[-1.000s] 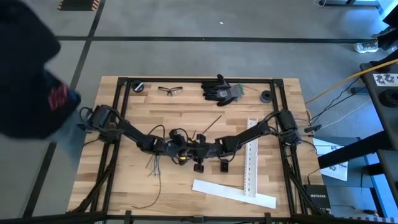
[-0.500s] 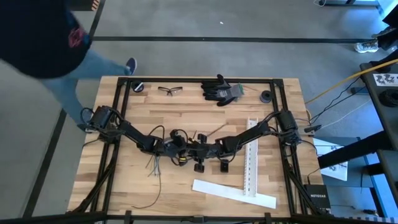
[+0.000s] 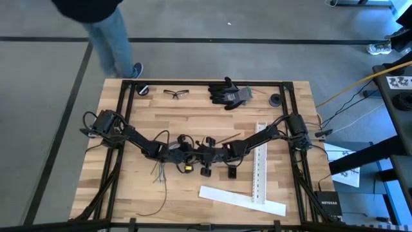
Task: Ziptie cables
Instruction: Wrap the cable wires with the black zip tie
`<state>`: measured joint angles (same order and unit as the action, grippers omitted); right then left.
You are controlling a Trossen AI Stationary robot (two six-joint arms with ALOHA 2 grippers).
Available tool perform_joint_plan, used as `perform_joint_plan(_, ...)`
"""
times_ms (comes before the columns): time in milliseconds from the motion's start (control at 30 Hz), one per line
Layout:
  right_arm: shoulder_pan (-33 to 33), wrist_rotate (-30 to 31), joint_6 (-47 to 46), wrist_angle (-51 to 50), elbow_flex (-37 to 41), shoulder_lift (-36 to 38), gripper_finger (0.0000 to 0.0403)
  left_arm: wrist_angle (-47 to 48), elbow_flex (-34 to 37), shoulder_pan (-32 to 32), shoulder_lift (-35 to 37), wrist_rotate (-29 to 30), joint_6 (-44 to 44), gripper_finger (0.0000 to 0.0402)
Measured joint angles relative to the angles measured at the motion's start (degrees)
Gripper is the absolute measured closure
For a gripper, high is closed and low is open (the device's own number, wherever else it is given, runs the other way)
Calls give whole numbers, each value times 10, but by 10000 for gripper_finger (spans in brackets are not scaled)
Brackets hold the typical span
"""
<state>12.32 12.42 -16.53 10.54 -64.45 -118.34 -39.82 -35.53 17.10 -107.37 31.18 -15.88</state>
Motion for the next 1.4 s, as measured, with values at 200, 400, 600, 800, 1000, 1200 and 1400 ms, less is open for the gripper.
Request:
perform_joint_plan(200,-6,-6,2,-4,0,9,288,22,-8,4,0,8,28,402)
perform_joint_plan(400,-10,6,-12,-2,0,10,272,26,-8,4,1,21,43,402)
perform_joint_plan(600,-12,-32,2,-21,0,11,271,28,-8,-2,1,10,39,402)
perform_joint_plan(800,-12,-37,23,-62,0,18,271,28,-8,-2,1,10,44,402)
perform_joint_plan(1000,-8,-67,111,-97,0,65,271,28,-9,-2,2,14,58,402)
perform_joint_plan(1200,-7,-101,149,-163,0,111,271,28,-9,-2,3,14,65,402)
perform_joint_plan(1400,-7,-55,215,-304,0,152,271,37,-9,1,32,16,77,402)
